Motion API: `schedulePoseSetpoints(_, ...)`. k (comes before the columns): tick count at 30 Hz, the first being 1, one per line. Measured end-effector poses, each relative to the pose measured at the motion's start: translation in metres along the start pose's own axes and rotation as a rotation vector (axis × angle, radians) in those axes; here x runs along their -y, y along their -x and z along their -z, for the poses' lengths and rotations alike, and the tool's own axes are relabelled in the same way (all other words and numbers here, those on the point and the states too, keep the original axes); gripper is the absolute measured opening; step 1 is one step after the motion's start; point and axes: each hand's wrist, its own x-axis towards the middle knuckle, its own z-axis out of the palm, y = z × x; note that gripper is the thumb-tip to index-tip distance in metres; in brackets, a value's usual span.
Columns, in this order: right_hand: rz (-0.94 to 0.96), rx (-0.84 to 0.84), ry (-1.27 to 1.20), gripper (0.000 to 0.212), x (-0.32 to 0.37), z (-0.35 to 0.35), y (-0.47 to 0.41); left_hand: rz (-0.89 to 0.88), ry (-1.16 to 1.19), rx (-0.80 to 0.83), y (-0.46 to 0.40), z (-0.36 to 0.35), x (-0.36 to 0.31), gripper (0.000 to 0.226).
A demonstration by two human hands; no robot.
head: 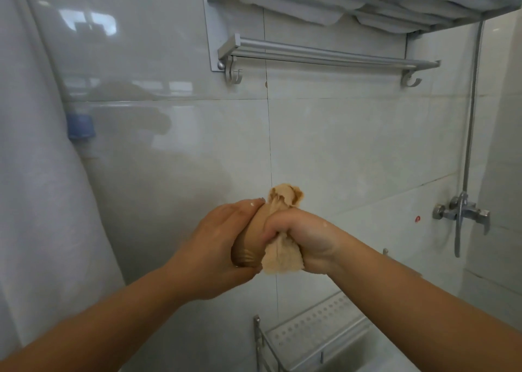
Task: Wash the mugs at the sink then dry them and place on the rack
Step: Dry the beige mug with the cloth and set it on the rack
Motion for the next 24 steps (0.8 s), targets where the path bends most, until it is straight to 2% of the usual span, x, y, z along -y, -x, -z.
schedulePoseSetpoints(1, 0.022, -0.002, 0.044, 0.021, 0.001, -0.003, 0.003, 0.030, 0.046, 0.027, 0.000, 0.002, 0.001, 0.087)
schedulePoseSetpoints(2, 0.043, 0.001, 0.209, 0.017, 0.000, -0.004, 0.005, 0.046, 0.093, 0.050, -0.001, 0.005, 0.002, 0.087)
schedulePoseSetpoints(3, 0.055, 0.021, 0.457, 0.014, 0.001, -0.006, 0.008, 0.058, 0.136, 0.077, -0.003, 0.010, 0.004, 0.088)
schedulePoseSetpoints(5, 0.043, 0.132, 0.932, 0.021, 0.001, -0.007, 0.011, 0.100, 0.189, 0.151, -0.007, 0.019, 0.006, 0.093)
schedulePoseSetpoints(8, 0.072, 0.268, 1.404, 0.022, -0.002, 0.000, 0.016, 0.134, 0.185, 0.247, -0.008, 0.026, 0.006, 0.095)
schedulePoseSetpoints(10, 0.189, 0.331, 1.711, 0.014, -0.009, 0.007, 0.012, 0.150, 0.179, 0.293, -0.008, 0.027, 0.005, 0.098)
schedulePoseSetpoints(14, 0.415, 0.362, 2.142, 0.029, -0.015, 0.022, -0.005, 0.211, 0.253, 0.492, -0.022, 0.041, 0.001, 0.087)
schedulePoseSetpoints(16, 0.605, 0.331, 2.128, 0.040, -0.010, 0.025, -0.008, 0.229, 0.335, 0.627, -0.031, 0.049, 0.003, 0.084)
schedulePoseSetpoints(18, 0.594, 0.377, 2.178, 0.037, -0.010, 0.021, -0.010, 0.244, 0.422, 0.731, -0.036, 0.052, 0.005, 0.083)
schedulePoseSetpoints(19, 0.533, 0.401, 2.202, 0.031, -0.014, 0.020, -0.011, 0.249, 0.435, 0.752, -0.038, 0.051, 0.007, 0.082)
schedulePoseSetpoints(21, 0.343, 0.398, 2.085, 0.015, -0.016, 0.018, -0.011, 0.252, 0.414, 0.734, -0.041, 0.049, 0.010, 0.084)
schedulePoseSetpoints(22, 0.326, 0.375, 1.990, 0.010, -0.014, 0.016, -0.012, 0.253, 0.391, 0.706, -0.042, 0.049, 0.012, 0.086)
schedulePoseSetpoints(24, 0.129, 0.338, 1.742, 0.022, -0.003, 0.013, -0.013, 0.257, 0.338, 0.629, -0.046, 0.048, 0.013, 0.086)
